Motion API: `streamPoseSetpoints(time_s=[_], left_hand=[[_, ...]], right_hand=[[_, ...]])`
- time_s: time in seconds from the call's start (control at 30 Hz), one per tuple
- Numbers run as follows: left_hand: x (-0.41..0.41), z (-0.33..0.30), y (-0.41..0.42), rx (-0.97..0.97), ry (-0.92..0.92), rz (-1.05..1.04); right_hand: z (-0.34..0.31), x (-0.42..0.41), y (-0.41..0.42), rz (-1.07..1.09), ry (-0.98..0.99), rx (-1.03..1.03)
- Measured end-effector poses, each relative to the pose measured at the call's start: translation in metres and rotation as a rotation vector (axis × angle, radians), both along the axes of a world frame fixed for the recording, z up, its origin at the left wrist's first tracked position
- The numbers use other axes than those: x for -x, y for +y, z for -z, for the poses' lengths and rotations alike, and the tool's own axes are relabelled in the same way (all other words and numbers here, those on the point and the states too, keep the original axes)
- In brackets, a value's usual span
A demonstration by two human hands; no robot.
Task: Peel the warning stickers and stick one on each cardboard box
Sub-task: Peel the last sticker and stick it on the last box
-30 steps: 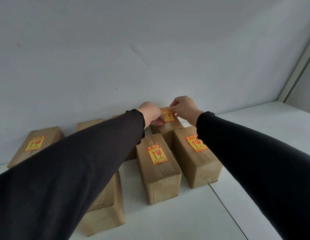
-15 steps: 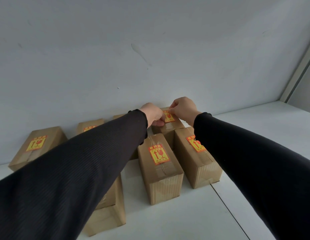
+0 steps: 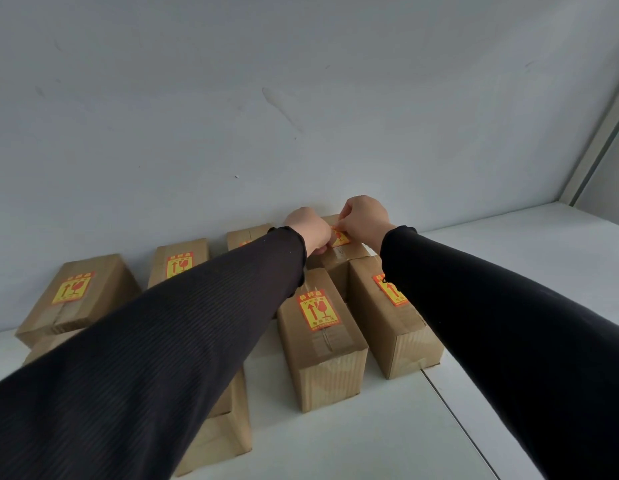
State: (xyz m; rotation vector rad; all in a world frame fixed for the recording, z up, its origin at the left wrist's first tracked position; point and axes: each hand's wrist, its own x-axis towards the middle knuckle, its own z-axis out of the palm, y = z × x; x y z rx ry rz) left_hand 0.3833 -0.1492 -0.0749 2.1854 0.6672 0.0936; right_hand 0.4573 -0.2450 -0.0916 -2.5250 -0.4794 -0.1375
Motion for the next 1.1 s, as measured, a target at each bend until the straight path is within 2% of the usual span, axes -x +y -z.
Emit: streamPoseSetpoints(time_s=[0.23,0.37,0.47,0.57,0.77,1.1], left_hand=[[0.004,0.002,0.001,-0.144,0.025,0.039],[0.01,0.002,0.002,-0.353,-0.012,0.102],[0.013,0.003,0.007,-0.435,-0.06,0.148],[0.017,0.003,0.009,-0.461,-0.091,0.198],[0.025,0.003,0.013,-0.48,-0.098,0.243],[0.025,0.002,0.014,-0.518,-0.047,0.298]], right_hand=[[-0.003,0.002,0.003,0.063,0.065,-0.042],[-0.005,0.005,0.0,0.039,0.048,-0.034],[-0.01,0.008,-0.007,-0.013,0.058,-0.038],[-0.017,0.01,-0.016,-0.067,0.107,-0.055],[-0.018,0.016,-0.025,-0.208,0.102,0.051],[-0.005,0.026,-0.031,-0.233,0.003,0.064]])
